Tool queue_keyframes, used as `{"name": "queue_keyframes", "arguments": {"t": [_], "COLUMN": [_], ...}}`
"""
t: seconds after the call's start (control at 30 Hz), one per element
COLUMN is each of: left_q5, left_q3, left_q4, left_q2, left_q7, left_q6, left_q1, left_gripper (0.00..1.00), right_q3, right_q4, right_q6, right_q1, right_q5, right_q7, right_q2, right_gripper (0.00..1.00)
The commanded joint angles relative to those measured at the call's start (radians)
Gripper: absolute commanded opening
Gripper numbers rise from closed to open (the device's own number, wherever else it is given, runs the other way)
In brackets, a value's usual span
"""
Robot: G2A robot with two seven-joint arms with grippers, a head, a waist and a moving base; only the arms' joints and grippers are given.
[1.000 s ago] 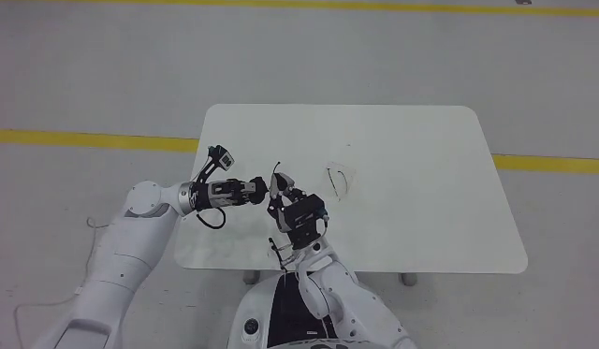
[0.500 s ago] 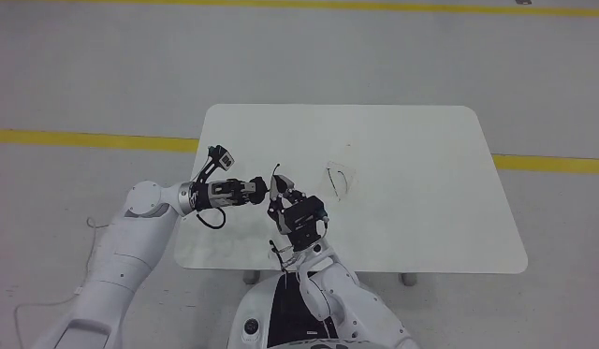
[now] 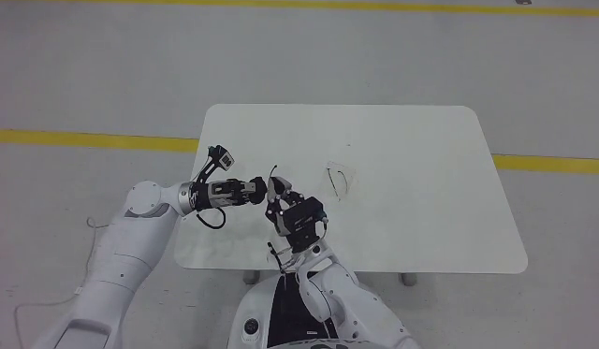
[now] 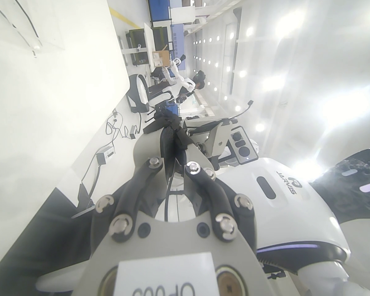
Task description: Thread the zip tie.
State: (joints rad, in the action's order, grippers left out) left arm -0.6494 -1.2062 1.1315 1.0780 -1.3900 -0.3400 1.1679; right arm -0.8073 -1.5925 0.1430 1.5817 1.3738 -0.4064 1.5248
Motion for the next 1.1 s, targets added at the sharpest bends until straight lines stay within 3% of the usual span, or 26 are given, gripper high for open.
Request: {"name": "queue_keyframes", "arguments": {"t": [0.0,0.6,1.07], "left_q5": [0.0,0.0,0.0], "left_q3": [0.0,0.0,0.0], "left_q4": [0.0,0.0,0.0], "left_q2": [0.0,0.0,0.0], "left_q7": [0.0,0.0,0.0], "left_q6": [0.0,0.0,0.0], "left_q1": [0.0,0.0,0.0], "left_gripper": [0.0,0.0,0.0], "right_q3": [0.002,0.015,0.022], "right_q4": [-0.001,-0.002,0.014], "right_q6": [-0.002,-0.021,0.009], "right_q1": [0.0,-0.006,-0.018], "right_q5": [0.001,-0.02,-0.025], "right_q7": [0.004,-0.002,0.012], "right_q2": [-0.002,-0.012,-0.014], "right_gripper": [0.0,0.0,0.0]}}
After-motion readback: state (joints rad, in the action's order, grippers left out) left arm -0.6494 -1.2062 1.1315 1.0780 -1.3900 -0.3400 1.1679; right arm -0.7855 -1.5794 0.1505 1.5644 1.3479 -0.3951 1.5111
